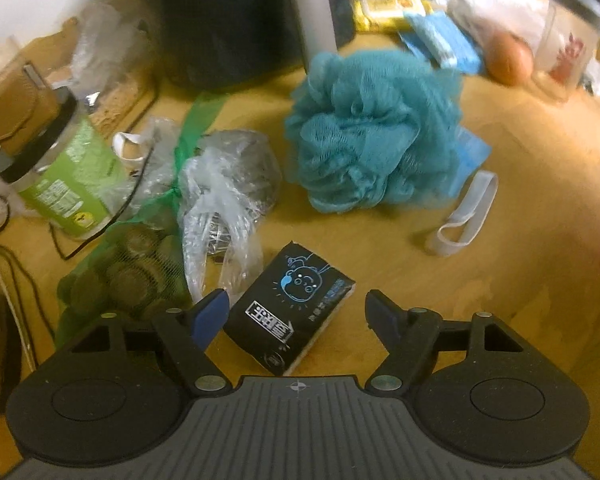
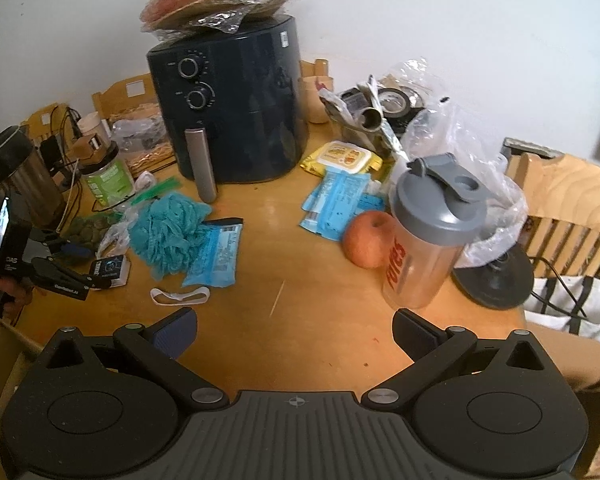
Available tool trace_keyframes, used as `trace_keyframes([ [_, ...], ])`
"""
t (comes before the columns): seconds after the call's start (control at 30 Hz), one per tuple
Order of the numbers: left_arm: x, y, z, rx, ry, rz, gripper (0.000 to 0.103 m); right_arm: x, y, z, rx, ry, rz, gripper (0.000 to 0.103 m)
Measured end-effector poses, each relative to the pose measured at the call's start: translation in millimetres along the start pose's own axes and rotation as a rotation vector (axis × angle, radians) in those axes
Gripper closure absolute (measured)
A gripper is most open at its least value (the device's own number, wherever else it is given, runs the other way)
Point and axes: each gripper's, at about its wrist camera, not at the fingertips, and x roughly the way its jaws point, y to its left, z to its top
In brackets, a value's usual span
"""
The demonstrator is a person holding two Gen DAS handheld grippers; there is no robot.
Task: Organize soft objects
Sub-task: 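Reach the left gripper to the black tissue packet and grasp it, then lift the black packet with the left gripper while the right moves toward the blue loofah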
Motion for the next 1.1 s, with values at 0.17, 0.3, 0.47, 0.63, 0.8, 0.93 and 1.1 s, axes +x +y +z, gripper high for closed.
trace_keyframes([
  [0.17, 17, 9, 4, 0.037, 0.028, -0.051, 0.029, -5, -1, -6, 0.014, 0.003, -0.022, 0.000],
  [0.3, 24, 14, 5, 0.044, 0.047, -0.098, 0.029, -8, -1, -9, 0.019, 0.003, -0.039, 0.000],
  [0.47, 22, 10, 1, 0.065, 0.056, -0.125, 0.040, -11, -3, -11, 0.027, 0.002, -0.054, 0.000],
  [0.63, 22, 6, -1, 0.063, 0.063, -0.132, 0.051, -12, -4, -12, 0.031, 0.003, -0.061, 0.000],
  [0.8, 18, 0, -1, 0.030, 0.075, -0.113, 0.054, -11, -2, -11, 0.013, 0.006, -0.056, 0.000],
  [0.93, 13, -5, -3, 0.003, 0.079, -0.095, 0.055, -10, 1, -10, -0.005, 0.001, -0.050, 0.000],
  [1.1, -2, -6, -1, -0.049, 0.049, -0.083, 0.055, -8, 1, -8, -0.020, 0.003, -0.038, 0.000],
])
